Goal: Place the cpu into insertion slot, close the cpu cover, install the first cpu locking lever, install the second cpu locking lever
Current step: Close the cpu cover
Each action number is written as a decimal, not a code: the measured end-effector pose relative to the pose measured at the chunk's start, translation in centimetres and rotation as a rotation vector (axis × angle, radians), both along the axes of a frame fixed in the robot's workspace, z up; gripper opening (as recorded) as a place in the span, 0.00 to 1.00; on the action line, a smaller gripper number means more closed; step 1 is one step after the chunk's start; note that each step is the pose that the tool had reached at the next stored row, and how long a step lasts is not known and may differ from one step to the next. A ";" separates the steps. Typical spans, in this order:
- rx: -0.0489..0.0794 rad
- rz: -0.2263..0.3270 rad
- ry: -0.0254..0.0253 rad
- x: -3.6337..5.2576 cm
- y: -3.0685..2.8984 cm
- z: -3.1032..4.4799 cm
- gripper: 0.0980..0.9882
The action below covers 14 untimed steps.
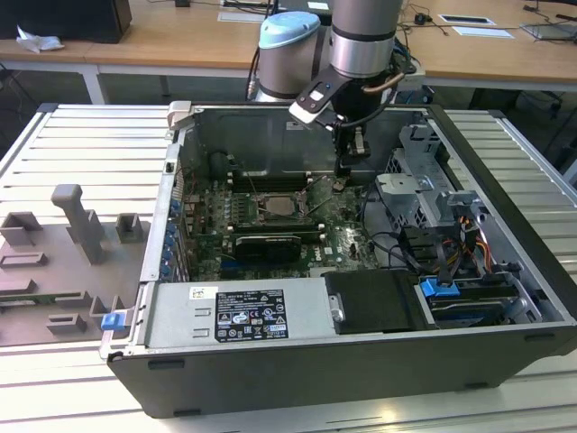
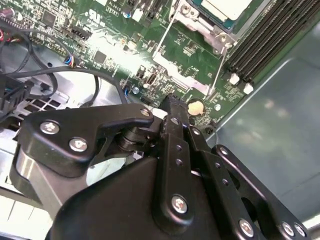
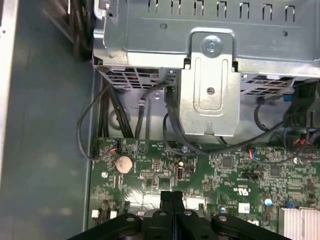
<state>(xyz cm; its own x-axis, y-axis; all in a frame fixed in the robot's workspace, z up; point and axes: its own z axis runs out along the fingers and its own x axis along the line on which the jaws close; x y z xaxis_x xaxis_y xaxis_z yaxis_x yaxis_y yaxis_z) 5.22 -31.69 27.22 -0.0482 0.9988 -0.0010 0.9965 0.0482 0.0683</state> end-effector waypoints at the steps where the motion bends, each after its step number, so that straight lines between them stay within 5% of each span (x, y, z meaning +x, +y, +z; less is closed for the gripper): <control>1: 0.000 0.000 0.0000 0.07 0.00 -0.26 0.01; 10: 0.000 0.000 0.0013 0.17 0.00 -2.40 0.01; 14: 0.000 0.000 0.0015 -0.41 0.00 -2.45 0.01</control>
